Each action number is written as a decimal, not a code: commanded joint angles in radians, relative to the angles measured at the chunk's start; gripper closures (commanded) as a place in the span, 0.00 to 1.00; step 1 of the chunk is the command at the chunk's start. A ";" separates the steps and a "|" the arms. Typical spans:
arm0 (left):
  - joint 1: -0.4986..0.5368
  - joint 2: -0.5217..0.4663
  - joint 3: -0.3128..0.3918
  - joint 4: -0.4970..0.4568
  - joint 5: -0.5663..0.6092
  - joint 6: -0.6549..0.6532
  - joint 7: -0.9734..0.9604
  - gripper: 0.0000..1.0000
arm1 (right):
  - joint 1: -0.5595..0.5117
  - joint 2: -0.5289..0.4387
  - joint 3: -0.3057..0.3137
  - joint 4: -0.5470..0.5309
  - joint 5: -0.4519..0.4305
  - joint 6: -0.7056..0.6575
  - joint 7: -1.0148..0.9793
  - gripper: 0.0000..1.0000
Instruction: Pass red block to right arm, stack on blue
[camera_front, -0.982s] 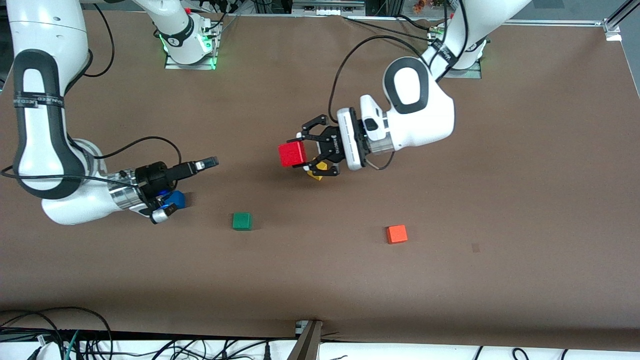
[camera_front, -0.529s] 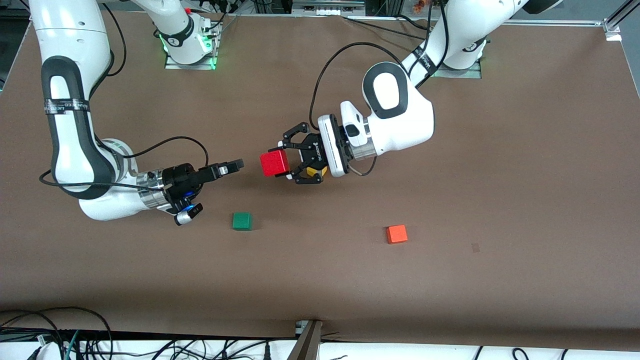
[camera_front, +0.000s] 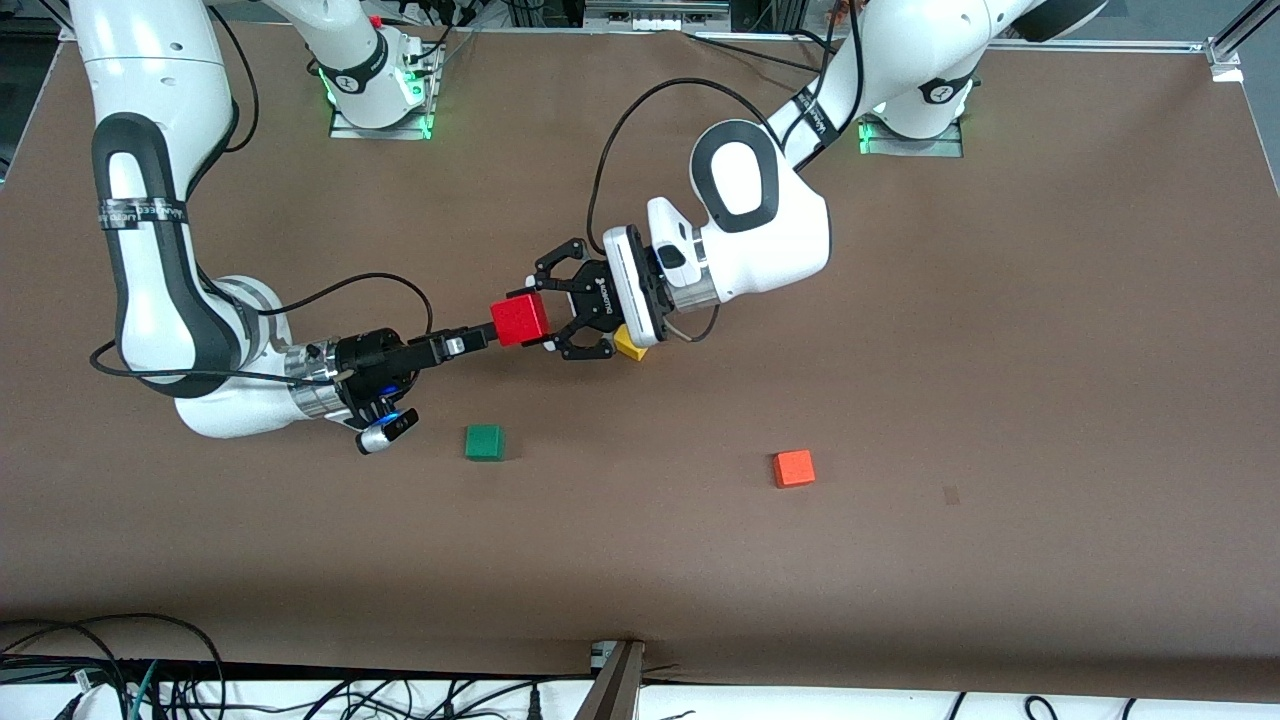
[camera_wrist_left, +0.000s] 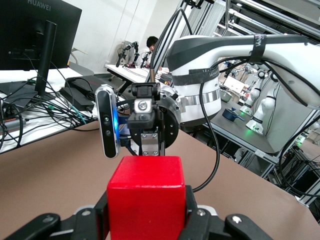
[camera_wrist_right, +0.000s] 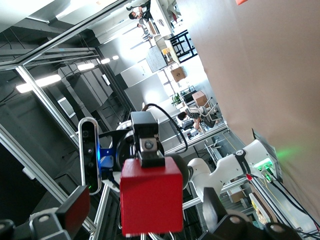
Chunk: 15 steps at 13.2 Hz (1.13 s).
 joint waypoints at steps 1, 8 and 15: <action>-0.027 0.029 0.017 0.055 -0.033 0.015 0.024 1.00 | 0.019 -0.019 -0.002 -0.029 0.040 0.029 -0.015 0.00; -0.024 0.028 0.017 0.055 -0.036 0.015 0.021 1.00 | 0.021 -0.020 -0.002 -0.029 0.040 0.035 -0.016 0.69; -0.014 0.012 0.013 0.052 -0.059 0.013 -0.005 0.00 | 0.019 -0.020 -0.003 -0.029 0.040 0.034 -0.015 0.85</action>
